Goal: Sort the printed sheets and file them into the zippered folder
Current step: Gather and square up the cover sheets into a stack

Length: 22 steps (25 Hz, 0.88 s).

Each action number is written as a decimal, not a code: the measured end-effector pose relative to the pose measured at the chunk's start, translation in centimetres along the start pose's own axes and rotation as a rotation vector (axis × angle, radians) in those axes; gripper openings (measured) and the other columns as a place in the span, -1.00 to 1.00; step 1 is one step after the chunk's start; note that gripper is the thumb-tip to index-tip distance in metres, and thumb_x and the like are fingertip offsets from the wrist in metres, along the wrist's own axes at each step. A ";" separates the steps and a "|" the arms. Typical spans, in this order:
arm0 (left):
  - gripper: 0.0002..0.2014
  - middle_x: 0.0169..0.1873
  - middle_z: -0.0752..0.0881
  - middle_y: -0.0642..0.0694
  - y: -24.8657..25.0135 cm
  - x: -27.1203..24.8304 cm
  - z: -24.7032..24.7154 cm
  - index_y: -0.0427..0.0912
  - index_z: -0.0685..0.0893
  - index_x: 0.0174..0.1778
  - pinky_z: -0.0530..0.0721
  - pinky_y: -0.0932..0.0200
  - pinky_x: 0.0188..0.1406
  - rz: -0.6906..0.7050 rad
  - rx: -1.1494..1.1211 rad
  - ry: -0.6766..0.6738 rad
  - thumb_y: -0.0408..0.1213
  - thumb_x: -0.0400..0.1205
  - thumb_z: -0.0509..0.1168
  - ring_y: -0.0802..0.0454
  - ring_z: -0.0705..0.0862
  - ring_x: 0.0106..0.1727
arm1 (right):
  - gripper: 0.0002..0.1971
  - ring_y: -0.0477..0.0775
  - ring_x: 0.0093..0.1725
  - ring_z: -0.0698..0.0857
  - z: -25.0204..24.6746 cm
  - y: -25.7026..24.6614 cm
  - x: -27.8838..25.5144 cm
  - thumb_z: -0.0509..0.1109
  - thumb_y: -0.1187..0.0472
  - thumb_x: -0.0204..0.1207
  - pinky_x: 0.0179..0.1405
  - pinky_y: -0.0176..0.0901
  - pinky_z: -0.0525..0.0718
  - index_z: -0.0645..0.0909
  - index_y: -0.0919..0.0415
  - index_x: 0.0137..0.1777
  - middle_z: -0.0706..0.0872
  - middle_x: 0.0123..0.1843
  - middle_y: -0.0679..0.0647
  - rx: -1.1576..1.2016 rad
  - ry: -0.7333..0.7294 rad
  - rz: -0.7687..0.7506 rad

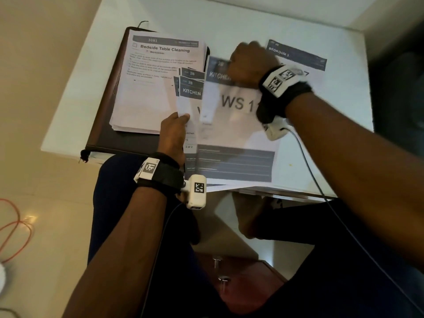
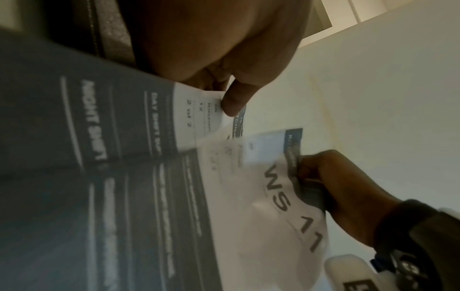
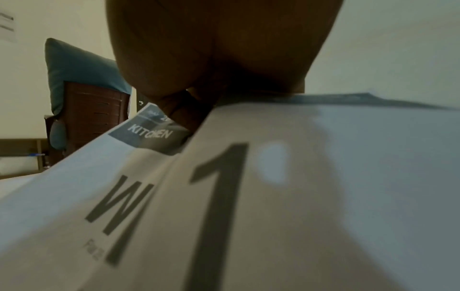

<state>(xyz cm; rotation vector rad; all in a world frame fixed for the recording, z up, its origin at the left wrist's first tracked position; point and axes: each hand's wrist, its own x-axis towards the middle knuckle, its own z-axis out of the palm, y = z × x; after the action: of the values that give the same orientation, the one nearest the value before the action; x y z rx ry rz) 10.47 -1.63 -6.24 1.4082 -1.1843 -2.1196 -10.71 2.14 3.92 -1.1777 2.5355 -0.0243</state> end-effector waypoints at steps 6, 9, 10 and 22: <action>-0.59 0.21 0.85 -0.18 -0.4 1.0 -0.2 -0.05 0.73 0.39 0.74 -0.40 0.31 0.001 -0.041 -0.082 0.07 0.71 0.37 -0.31 0.82 0.23 | -0.65 0.32 0.32 0.66 4.3 -2.3 1.0 0.23 -0.07 0.58 0.43 0.29 0.43 0.60 0.08 0.24 0.66 0.33 0.20 -0.022 -0.026 -0.063; -0.79 0.13 0.86 -0.09 -1.0 1.2 -0.1 -0.15 0.74 0.27 0.80 -0.31 0.23 0.083 0.142 0.012 -0.33 0.72 0.38 -0.21 0.84 0.14 | -0.65 0.23 0.40 0.59 5.6 -0.5 1.0 0.21 -0.05 0.59 0.49 0.38 0.35 0.54 0.05 0.31 0.62 0.33 0.08 0.033 0.038 -0.087; -0.79 0.14 0.85 -0.08 -1.1 1.1 -0.2 -0.15 0.74 0.27 0.81 -0.28 0.22 0.093 0.144 0.011 -0.36 0.72 0.37 -0.20 0.83 0.14 | -0.59 0.19 0.50 0.50 5.9 0.8 0.7 0.19 -0.08 0.62 0.55 0.43 0.28 0.50 0.02 0.42 0.57 0.43 0.06 0.089 0.095 -0.049; -0.84 0.07 0.85 -0.01 -0.8 0.4 0.6 -0.11 0.74 0.25 0.84 -0.04 -0.04 0.086 0.080 0.057 -0.26 0.81 0.31 -0.11 0.84 0.06 | 0.01 0.40 0.58 0.35 8.7 17.2 -3.9 0.50 -0.35 0.45 0.54 0.22 0.38 0.27 0.40 0.62 0.39 0.56 0.32 0.278 0.049 0.778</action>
<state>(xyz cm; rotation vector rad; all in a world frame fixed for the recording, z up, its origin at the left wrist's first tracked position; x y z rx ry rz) 9.89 -1.16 -7.01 1.4154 -1.2970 -1.9814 -18.32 17.42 -5.80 -0.0533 2.7399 -0.2054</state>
